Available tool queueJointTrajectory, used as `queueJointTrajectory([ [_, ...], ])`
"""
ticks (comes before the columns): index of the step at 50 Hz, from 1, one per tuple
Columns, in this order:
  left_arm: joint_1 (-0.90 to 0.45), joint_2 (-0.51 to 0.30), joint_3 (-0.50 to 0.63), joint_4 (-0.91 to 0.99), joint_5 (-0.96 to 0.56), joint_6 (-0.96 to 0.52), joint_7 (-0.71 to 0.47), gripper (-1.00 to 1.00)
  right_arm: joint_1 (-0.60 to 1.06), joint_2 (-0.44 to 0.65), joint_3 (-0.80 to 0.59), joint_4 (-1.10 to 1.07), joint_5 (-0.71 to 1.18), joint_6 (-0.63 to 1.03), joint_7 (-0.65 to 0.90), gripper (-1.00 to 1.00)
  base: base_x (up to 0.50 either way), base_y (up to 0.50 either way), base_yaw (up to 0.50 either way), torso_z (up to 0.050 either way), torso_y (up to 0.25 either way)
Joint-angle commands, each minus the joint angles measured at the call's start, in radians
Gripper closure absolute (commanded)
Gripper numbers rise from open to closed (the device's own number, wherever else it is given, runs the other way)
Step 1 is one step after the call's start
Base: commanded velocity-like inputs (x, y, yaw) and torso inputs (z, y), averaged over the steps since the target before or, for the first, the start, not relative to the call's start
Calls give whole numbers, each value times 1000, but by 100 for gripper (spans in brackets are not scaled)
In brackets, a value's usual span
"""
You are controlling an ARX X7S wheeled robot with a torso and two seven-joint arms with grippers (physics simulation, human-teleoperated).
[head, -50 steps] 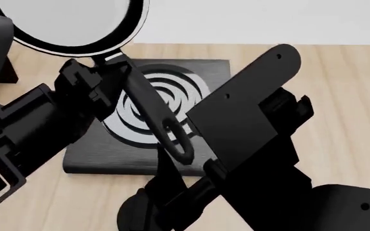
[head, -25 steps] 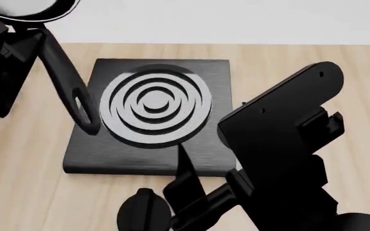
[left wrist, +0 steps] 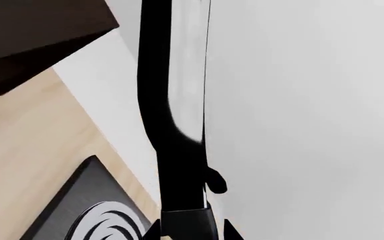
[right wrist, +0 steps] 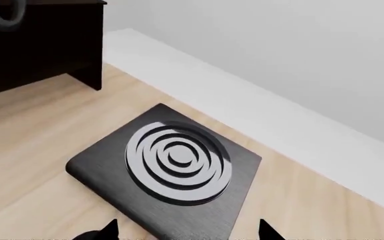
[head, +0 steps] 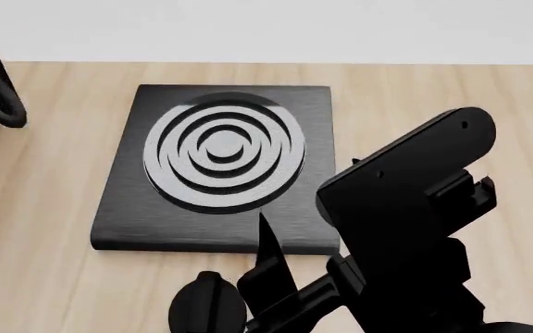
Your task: Put the frying pan on the cabinet shelf.
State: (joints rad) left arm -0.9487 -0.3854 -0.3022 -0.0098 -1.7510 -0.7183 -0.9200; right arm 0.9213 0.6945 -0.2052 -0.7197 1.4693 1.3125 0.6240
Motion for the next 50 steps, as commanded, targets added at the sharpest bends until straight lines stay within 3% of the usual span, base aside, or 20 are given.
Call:
queueJointTrajectory([
  [1, -10, 6, -91, -20, 11, 154, 63, 100, -14, -7, -2, 20, -27, -27, -18, -100, 0, 0, 0, 0, 0],
  [16, 14, 63, -233, -128, 22, 330, 121, 100, -24, -9, -20, 18, -35, -38, -18, -100, 0, 0, 0, 1, 1],
  [34, 97, 110, -341, -153, -6, 417, 171, 100, -41, -6, -35, 12, -32, -51, -12, -100, 0, 0, 0, 1, 2],
  [35, 88, 111, -338, -148, -2, 423, 155, 100, -41, -6, -36, 12, -32, -51, -12, -100, 0, 0, 0, 0, 0],
  [36, 85, 126, -344, -130, 40, 477, 44, 100, -39, -7, -36, 13, -29, -51, -10, -100, 0, 0, 0, 0, 0],
  [37, 78, 24, -307, -280, 63, 391, 194, 100, -38, -7, -37, 13, -28, -51, -10, -100, 0, 0, 3, 0, 0],
  [38, 53, 35, -338, -349, -24, 378, 291, 100, -37, -7, -39, 13, -27, -51, -9, -100, 17, 0, 4, 0, 0],
  [39, 59, 78, -340, -273, 43, 467, 141, 100, -35, -8, -40, 13, -24, -50, -7, -100, 12, 5, 4, 0, 0],
  [41, 87, 74, -361, -210, 2, 444, 113, 100, -31, -9, -43, 15, -20, -49, -3, -100, 8, 6, 4, 0, 0],
  [50, 170, 65, -396, -186, -35, 411, 147, 100, -45, -4, -48, 11, -37, -62, -19, -100, 0, 5, 6, 0, 0],
])
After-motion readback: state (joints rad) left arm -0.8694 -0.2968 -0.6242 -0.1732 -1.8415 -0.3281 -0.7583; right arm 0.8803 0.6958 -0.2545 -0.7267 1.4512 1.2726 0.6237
